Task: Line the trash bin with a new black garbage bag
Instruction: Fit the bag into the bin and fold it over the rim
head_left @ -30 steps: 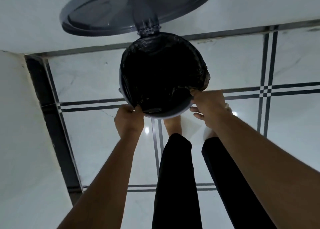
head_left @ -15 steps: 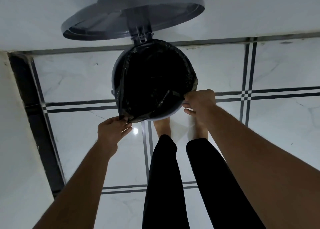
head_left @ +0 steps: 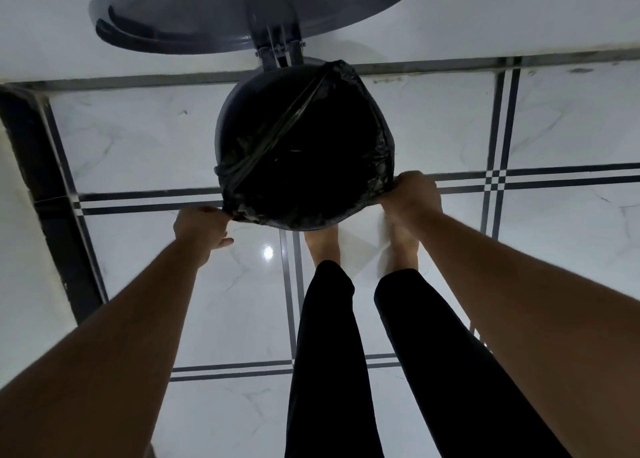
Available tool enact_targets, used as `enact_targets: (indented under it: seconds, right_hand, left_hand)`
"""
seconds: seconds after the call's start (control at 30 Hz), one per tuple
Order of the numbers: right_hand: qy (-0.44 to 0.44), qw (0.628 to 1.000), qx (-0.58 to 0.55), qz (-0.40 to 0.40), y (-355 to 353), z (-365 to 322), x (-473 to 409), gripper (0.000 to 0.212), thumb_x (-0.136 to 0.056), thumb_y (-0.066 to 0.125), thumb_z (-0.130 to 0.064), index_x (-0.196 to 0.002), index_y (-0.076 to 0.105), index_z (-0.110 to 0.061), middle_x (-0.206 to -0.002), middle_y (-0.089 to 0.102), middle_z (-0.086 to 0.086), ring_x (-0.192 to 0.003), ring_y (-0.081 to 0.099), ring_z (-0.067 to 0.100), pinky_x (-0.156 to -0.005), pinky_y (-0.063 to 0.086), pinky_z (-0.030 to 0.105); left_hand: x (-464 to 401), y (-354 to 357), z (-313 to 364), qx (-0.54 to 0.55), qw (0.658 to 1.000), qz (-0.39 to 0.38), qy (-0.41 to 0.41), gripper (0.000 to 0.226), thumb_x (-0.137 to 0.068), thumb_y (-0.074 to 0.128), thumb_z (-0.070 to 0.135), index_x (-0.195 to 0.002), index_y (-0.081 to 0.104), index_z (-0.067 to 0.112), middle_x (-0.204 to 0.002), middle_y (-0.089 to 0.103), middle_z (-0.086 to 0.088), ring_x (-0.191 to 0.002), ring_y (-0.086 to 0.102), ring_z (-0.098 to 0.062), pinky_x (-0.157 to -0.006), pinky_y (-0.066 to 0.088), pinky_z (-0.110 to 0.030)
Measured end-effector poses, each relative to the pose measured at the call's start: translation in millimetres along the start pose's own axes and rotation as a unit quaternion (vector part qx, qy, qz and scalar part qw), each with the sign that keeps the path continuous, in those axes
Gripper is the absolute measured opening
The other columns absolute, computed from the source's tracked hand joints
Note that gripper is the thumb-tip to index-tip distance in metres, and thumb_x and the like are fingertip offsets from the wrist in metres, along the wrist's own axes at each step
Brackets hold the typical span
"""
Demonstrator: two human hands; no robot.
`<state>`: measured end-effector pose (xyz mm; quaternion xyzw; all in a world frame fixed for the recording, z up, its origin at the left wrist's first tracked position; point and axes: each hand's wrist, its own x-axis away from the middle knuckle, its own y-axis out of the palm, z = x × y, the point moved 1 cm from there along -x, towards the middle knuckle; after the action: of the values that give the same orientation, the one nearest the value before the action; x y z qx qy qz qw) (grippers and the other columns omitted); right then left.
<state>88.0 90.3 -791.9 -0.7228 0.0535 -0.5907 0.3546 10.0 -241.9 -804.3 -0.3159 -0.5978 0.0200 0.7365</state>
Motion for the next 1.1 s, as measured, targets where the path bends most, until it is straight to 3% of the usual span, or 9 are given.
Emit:
enact_targets:
  seconds: [0.17,0.33,0.4,0.5,0.57,0.67,0.8,0.93,1.1]
  right_hand:
    - [0.015,0.98,-0.188,-0.069,-15.2,-17.9,-22.7,0.018,-0.093,0.063,0.004,-0.083,0.068,-0.01,-0.086,0.081,0.018,-0.079,0.083,0.035,-0.073,0.068,0.042]
    - [-0.019,0.983,-0.096,-0.155,-41.7,-18.7,-29.0,0.009,-0.102,0.063,0.0,-0.108,0.068,-0.005,-0.109,0.081,0.021,-0.105,0.08,0.039,-0.091,0.067,0.047]
    - [-0.035,0.989,-0.012,-0.143,-57.4,-25.8,-26.1,0.019,-0.102,0.063,-0.004,-0.12,0.068,-0.001,-0.106,0.082,0.019,-0.099,0.082,0.036,-0.095,0.066,0.05]
    - [-0.097,0.995,0.026,-0.006,-73.6,-45.9,-21.2,0.045,-0.095,0.056,-0.005,-0.137,0.069,-0.014,-0.124,0.077,0.007,-0.102,0.076,0.024,-0.089,0.061,0.031]
    - [-0.135,0.986,-0.083,0.061,-74.8,-63.2,-18.6,0.042,-0.099,0.055,-0.014,-0.136,0.07,-0.024,-0.124,0.075,-0.003,-0.098,0.07,0.016,-0.082,0.054,0.023]
    - [-0.206,0.953,-0.2,0.092,-67.4,-89.9,-22.2,0.033,-0.108,0.056,-0.039,-0.134,0.072,-0.027,-0.123,0.076,-0.01,-0.111,0.067,0.009,-0.101,0.051,0.027]
    - [-0.251,0.936,-0.227,0.099,-57.5,-118.2,-33.7,0.032,-0.107,0.066,-0.048,-0.123,0.079,-0.024,-0.113,0.077,-0.013,-0.109,0.07,0.006,-0.097,0.052,0.023]
    - [-0.248,0.938,-0.2,0.137,-42.2,-129.3,-44.4,0.025,-0.106,0.069,-0.041,-0.102,0.081,-0.019,-0.09,0.073,-0.012,-0.093,0.07,0.009,-0.083,0.052,0.025]
    - [-0.229,0.932,-0.224,0.166,-33.0,-130.0,-51.9,0.026,-0.106,0.067,-0.042,-0.097,0.079,-0.02,-0.085,0.072,-0.014,-0.087,0.069,0.008,-0.078,0.051,0.024]
  left_hand:
    - [-17.2,-17.3,38.2,0.253,0.961,-0.096,-0.053,0.021,-0.103,0.068,0.021,-0.084,0.062,0.017,-0.075,0.055,0.004,-0.046,0.055,-0.003,-0.048,0.055,-0.015]
    - [-3.5,-42.5,74.6,0.32,0.941,-0.108,-0.018,0.017,-0.104,0.067,0.028,-0.099,0.065,0.011,-0.096,0.073,-0.002,-0.064,0.077,-0.009,-0.061,0.062,-0.022]
    - [8.8,-44.0,85.5,0.269,0.96,-0.07,0.034,0.031,-0.093,0.073,0.039,-0.101,0.066,0.011,-0.097,0.072,-0.006,-0.062,0.074,-0.016,-0.059,0.062,-0.027]
    - [26.0,-34.6,88.1,0.03,0.97,0.048,0.235,0.065,-0.072,0.075,0.072,-0.108,0.063,0.019,-0.086,0.065,0.001,-0.066,0.064,-0.02,-0.067,0.059,-0.038]
    - [35.5,-23.5,80.5,-0.188,0.904,0.094,0.372,0.067,-0.078,0.075,0.075,-0.118,0.059,0.024,-0.105,0.062,0.004,-0.085,0.064,-0.019,-0.075,0.054,-0.039]
    - [35.5,-10.9,76.5,-0.311,0.834,0.095,0.445,0.042,-0.093,0.074,0.051,-0.117,0.065,0.018,-0.119,0.056,-0.005,-0.096,0.065,-0.031,-0.077,0.053,-0.042]
    - [28.2,-3.8,92.5,-0.201,0.885,0.111,0.405,0.029,-0.098,0.067,0.043,-0.095,0.074,0.015,-0.1,0.071,-0.005,-0.091,0.066,-0.026,-0.079,0.048,-0.033]
    - [23.6,-17.2,123.5,0.06,0.961,-0.023,0.268,0.017,-0.092,0.073,0.028,-0.077,0.073,0.019,-0.067,0.068,0.006,-0.066,0.06,-0.015,-0.066,0.047,-0.026]
    - [-8.7,-35.4,135.5,0.21,0.94,-0.222,0.153,0.009,-0.087,0.061,0.025,-0.082,0.067,0.02,-0.081,0.06,0.003,-0.072,0.057,-0.017,-0.075,0.044,-0.033]
